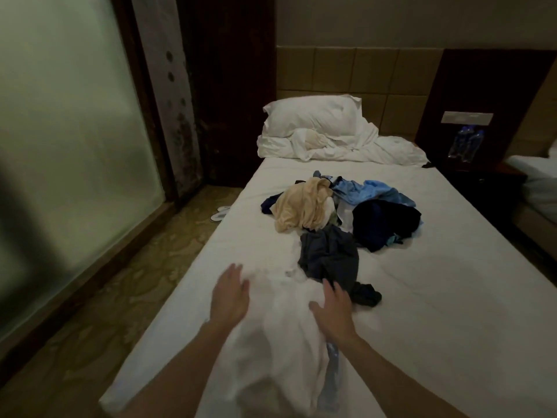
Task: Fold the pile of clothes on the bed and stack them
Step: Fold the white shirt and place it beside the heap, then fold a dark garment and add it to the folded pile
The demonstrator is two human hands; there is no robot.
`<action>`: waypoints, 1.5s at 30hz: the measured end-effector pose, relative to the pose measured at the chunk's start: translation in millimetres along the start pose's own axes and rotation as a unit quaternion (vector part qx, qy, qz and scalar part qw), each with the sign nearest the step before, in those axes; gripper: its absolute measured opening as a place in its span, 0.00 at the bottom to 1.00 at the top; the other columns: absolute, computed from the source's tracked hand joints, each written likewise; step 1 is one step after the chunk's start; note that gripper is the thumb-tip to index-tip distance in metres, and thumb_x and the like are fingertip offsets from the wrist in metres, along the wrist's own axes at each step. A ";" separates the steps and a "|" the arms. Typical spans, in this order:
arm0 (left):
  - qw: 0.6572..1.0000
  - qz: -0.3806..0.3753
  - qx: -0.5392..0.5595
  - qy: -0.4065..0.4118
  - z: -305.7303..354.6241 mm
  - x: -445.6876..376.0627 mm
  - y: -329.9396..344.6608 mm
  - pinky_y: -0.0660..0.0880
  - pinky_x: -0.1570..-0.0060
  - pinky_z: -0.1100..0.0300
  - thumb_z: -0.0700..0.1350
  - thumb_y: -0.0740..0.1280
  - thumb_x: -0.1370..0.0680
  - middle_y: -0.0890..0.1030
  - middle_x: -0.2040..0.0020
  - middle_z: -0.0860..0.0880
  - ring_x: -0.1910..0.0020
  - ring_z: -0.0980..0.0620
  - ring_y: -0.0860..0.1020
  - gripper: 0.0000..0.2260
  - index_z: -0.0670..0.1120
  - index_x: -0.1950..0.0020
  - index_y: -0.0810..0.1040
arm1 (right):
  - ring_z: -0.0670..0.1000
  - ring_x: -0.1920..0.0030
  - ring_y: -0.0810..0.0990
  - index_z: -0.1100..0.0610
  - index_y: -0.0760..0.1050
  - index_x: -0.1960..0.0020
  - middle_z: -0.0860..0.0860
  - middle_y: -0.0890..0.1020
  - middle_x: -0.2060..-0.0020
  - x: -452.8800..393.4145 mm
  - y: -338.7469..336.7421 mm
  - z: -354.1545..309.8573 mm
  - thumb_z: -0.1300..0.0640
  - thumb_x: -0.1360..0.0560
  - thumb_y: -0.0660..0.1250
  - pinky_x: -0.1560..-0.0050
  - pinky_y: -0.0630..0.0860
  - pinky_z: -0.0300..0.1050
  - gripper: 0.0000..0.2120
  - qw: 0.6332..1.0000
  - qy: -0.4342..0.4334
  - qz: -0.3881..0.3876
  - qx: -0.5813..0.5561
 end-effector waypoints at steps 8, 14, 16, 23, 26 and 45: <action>0.940 -0.147 -0.232 0.203 -22.5 26.6 101.9 0.32 0.26 0.54 0.67 0.30 0.26 0.46 0.20 0.58 0.20 0.54 0.48 0.37 0.57 0.19 0.51 | 0.48 0.23 0.32 0.38 0.37 0.21 0.40 0.34 0.23 3.5 46.0 43.8 0.29 0.26 0.32 0.23 0.37 0.59 0.35 0.940 -0.169 -0.120 0.270; 0.936 -0.130 -0.244 0.217 4.4 -0.4 102.6 0.37 0.25 0.52 0.68 0.31 0.25 0.49 0.19 0.52 0.20 0.52 0.48 0.40 0.51 0.19 0.52 | 0.54 0.27 0.69 0.43 0.56 0.23 0.50 0.69 0.26 -27.1 13.5 67.0 0.42 0.17 0.47 0.30 0.66 0.54 0.23 0.944 -0.207 0.004 0.258; 0.938 -0.093 -0.238 0.233 30.3 -10.7 101.2 0.39 0.23 0.53 0.68 0.30 0.26 0.51 0.18 0.52 0.20 0.53 0.49 0.41 0.50 0.19 0.52 | 0.55 0.33 0.75 0.49 0.61 0.25 0.53 0.75 0.33 -45.2 -5.0 68.1 0.49 0.20 0.62 0.37 0.74 0.53 0.26 0.953 -0.184 0.066 0.232; 0.957 -0.070 -0.191 0.207 107.9 -71.8 138.2 0.51 0.22 0.55 0.51 0.53 0.16 0.57 0.20 0.50 0.22 0.53 0.56 0.25 0.49 0.19 0.54 | 0.56 0.33 0.71 0.52 0.65 0.28 0.52 0.72 0.33 -114.6 -26.0 72.2 0.58 0.21 0.61 0.38 0.69 0.51 0.21 0.953 -0.114 -0.008 0.281; 0.959 -0.109 -0.202 0.164 110.1 -99.6 159.9 0.55 0.23 0.54 0.50 0.60 0.19 0.57 0.20 0.48 0.22 0.49 0.58 0.30 0.48 0.19 0.53 | 0.56 0.47 0.78 0.56 0.73 0.41 0.54 0.80 0.46 -137.5 -34.8 73.2 0.61 0.20 0.60 0.54 0.72 0.48 0.09 0.979 -0.097 0.026 0.179; 0.895 -0.147 0.420 0.032 249.0 -69.2 109.7 0.79 0.48 0.51 0.45 0.68 0.20 0.84 0.52 0.41 0.50 0.46 0.82 0.07 0.44 0.50 0.83 | 0.48 0.34 0.67 0.44 0.66 0.28 0.48 0.70 0.34 -82.0 -153.2 89.4 0.33 0.30 0.67 0.33 0.66 0.47 0.34 0.982 -0.165 0.069 -0.066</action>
Point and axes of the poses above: each hand's wrist, its own x-axis away from the middle knuckle, its own y-axis out of the palm, z = x × y, the point moved 4 cm from there along -x, towards the middle knuckle
